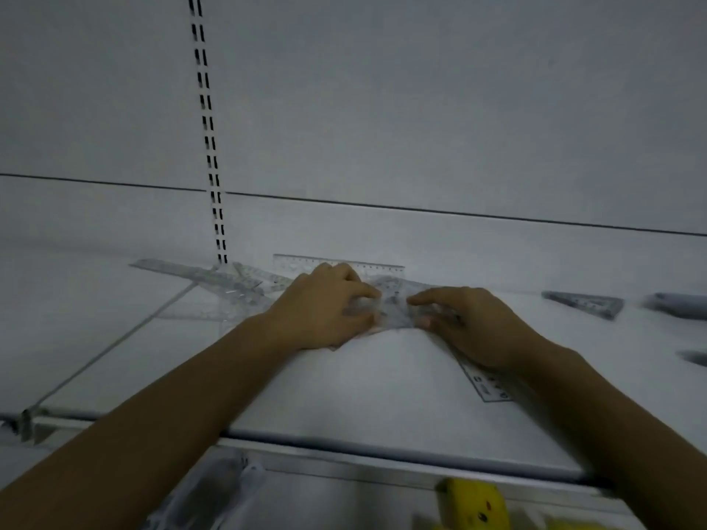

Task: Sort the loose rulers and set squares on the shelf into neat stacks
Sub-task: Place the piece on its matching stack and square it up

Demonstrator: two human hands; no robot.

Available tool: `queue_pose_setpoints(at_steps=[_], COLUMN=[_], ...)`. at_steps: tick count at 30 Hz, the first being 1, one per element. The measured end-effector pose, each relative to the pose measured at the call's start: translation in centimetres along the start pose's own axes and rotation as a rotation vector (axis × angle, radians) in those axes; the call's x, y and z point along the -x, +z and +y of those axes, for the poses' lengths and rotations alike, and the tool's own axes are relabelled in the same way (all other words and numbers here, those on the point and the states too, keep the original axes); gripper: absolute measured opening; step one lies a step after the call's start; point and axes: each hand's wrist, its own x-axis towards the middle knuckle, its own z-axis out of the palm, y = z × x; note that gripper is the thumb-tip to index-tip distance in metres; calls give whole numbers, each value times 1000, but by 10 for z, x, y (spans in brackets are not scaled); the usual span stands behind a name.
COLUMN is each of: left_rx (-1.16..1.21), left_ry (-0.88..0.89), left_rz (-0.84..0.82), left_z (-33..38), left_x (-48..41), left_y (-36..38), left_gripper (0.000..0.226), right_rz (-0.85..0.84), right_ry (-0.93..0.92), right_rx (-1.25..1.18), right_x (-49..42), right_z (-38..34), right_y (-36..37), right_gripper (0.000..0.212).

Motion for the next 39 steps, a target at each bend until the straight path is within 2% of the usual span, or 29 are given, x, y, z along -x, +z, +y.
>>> queue_pose_setpoints(at_steps=[2, 5, 8, 11, 15, 18, 22, 27, 30, 34, 39], left_rx=[-44, -30, 79, 173, 298, 427, 641, 820, 836, 719, 718], left_ry=[58, 109, 101, 77, 61, 51, 8, -58, -90, -52, -70], left_rz=[92, 258, 419, 486, 476, 554, 618, 666, 644, 625, 762], left_z=[2, 5, 9, 11, 14, 15, 17, 15, 13, 20, 31], left_x=[-2, -3, -4, -6, -7, -7, -7, -9, -9, -5, -5], left_y=[-3, -5, -6, -7, -4, -6, -12, -17, -16, -14, -26], left_gripper=[34, 23, 25, 27, 33, 33, 14, 12, 11, 21, 13], right_rz=[98, 257, 376, 455, 464, 476, 473, 468, 440, 393, 451], right_ry=[-34, -106, -128, -78, -37, -19, 82, 268, 357, 367, 341], right_rx=[-7, -36, -138, -274, -352, -452, -757, -1049, -1121, -1185, -1245], right_x=[-2, -4, -5, -6, -7, -7, -4, -4, -3, 0, 2], right_z=[1, 1, 1, -1, -2, -3, -8, -4, -4, -12, -13], right_y=[2, 1, -3, -6, -7, -11, -19, -27, -26, -29, -45], right_gripper=[27, 22, 16, 12, 12, 13, 14, 15, 12, 28, 22])
